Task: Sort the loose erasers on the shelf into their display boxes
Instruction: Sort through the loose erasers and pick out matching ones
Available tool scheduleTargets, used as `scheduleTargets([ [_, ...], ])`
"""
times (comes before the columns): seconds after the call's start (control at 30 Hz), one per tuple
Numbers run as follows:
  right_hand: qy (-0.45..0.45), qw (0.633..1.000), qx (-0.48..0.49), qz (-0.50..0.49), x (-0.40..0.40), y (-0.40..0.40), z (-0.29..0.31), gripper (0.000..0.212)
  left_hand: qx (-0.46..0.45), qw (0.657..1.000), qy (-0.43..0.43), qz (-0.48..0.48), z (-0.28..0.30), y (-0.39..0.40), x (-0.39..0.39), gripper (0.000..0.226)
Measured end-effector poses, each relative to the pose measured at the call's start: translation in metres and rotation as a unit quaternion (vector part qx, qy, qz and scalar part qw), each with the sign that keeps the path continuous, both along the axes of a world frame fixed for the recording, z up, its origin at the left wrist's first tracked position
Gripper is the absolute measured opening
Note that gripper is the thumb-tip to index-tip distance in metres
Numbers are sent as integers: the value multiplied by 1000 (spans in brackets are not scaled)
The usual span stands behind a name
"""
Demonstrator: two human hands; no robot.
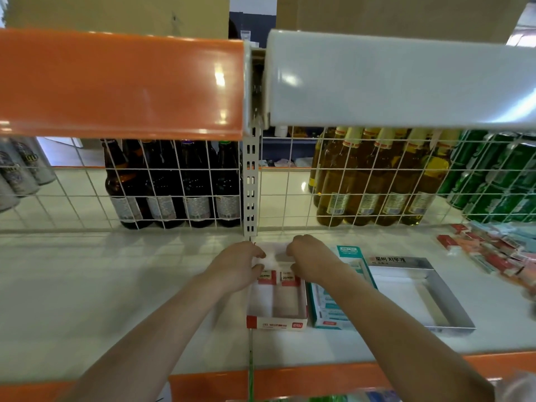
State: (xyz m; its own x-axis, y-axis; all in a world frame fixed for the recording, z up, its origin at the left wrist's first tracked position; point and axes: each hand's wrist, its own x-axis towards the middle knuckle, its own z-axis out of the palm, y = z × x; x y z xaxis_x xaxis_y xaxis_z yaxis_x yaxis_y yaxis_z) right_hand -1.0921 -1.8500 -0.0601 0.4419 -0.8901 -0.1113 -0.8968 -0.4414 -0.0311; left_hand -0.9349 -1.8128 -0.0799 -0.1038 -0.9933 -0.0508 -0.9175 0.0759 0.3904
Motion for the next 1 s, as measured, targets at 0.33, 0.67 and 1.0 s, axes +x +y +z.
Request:
scheduleTargets([
  [0.33, -100, 986, 67, -119, -19, 1, -10, 29, 113, 992, -20, -52, -8, -13, -35, 32],
  [0.67, -204, 958, 96, -179, -15, 3, -16, 36, 130, 991, 14, -29, -10, -9, -34, 32],
  [1.0, -237, 950, 94, -180, -17, 2, -19, 35, 179, 981, 20, -74, 2, 17, -41, 38],
])
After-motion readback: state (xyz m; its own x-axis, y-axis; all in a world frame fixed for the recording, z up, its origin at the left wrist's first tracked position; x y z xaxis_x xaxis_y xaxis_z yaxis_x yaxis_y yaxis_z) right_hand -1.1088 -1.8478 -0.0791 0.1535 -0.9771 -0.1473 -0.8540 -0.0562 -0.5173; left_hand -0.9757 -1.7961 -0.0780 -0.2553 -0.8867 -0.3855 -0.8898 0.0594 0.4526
